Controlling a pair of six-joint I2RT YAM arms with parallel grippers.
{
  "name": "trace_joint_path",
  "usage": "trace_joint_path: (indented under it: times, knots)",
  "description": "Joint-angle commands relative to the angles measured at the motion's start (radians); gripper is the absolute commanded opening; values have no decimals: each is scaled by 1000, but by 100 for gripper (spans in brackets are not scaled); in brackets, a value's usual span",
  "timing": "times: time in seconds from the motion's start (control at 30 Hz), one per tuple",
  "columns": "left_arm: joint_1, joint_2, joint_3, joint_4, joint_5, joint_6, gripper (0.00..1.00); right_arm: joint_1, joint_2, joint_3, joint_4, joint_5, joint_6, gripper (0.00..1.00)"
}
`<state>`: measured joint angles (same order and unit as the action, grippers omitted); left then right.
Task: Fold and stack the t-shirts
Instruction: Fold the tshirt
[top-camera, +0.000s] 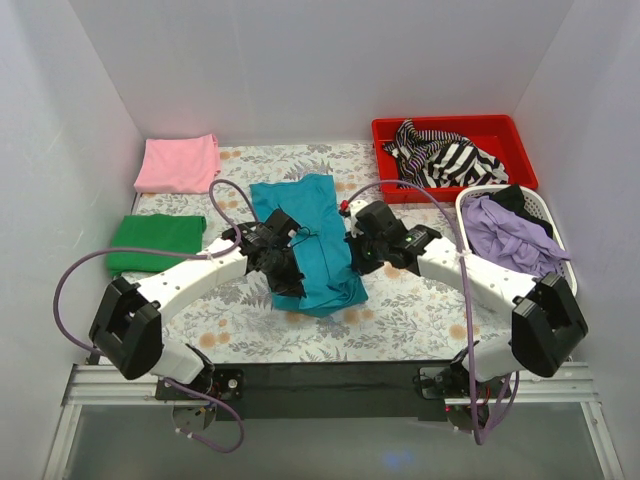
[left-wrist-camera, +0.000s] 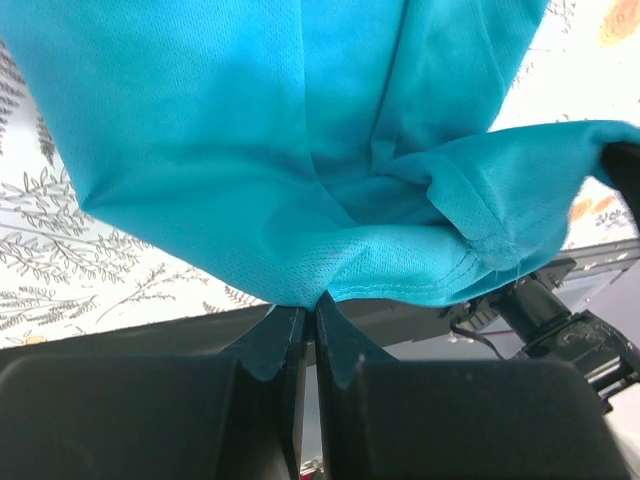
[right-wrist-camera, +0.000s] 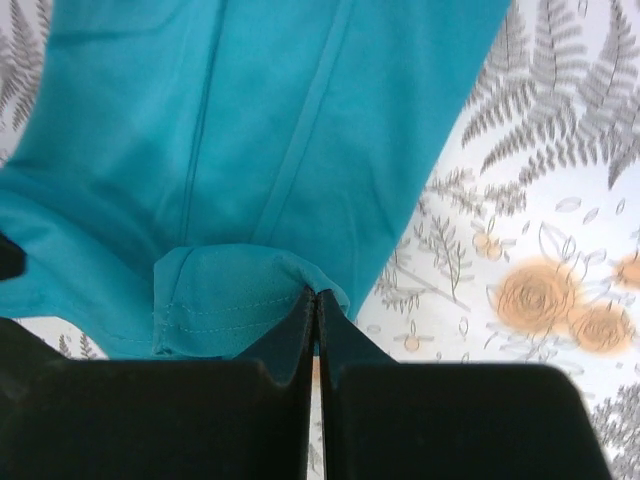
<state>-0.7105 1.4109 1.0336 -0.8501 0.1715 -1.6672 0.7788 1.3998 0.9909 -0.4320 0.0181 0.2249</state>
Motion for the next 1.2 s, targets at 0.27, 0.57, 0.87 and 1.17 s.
trace_joint_path:
  times: [0.27,0.57,0.87,1.17]
  knots:
    - [149,-30,-1,3,10,44,4,-65,183,193,73,-67,-108,1]
    - [210,22,-12,40,17,66,4,-105,294,258,73,-104,-133,1]
    - [258,26,-79,88,20,57,4,-136,392,314,73,-139,-153,1]
    - [292,83,-90,129,31,73,4,-162,467,373,73,-162,-173,1]
